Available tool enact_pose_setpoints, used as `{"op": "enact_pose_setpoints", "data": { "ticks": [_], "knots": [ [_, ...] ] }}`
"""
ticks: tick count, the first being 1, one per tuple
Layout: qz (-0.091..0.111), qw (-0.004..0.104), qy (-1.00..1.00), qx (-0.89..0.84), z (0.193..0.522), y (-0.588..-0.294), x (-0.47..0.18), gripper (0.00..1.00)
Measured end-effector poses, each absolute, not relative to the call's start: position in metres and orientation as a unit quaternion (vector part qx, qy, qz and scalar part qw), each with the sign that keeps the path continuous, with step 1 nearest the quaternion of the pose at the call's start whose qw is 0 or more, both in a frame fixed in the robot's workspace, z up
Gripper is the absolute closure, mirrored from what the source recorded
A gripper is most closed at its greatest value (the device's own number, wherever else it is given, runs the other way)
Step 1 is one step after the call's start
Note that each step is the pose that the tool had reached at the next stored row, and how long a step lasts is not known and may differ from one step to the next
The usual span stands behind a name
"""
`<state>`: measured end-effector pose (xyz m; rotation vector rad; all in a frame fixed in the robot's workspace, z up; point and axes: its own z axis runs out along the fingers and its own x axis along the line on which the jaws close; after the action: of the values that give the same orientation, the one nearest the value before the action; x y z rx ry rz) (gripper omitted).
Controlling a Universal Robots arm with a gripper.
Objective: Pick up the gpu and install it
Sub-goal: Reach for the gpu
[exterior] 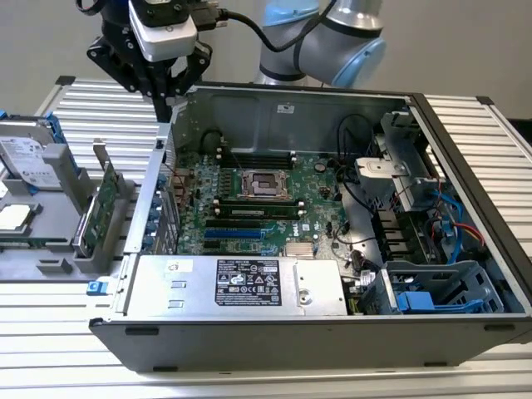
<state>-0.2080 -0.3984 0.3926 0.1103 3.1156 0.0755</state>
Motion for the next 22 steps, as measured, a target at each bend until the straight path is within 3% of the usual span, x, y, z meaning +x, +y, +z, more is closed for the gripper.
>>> {"op": "enact_pose_setpoints", "data": {
  "ticks": [22],
  "knots": [
    [0.024,0.012,0.999,0.035,0.393,-0.398,-0.248,1.0]
  ]
}}
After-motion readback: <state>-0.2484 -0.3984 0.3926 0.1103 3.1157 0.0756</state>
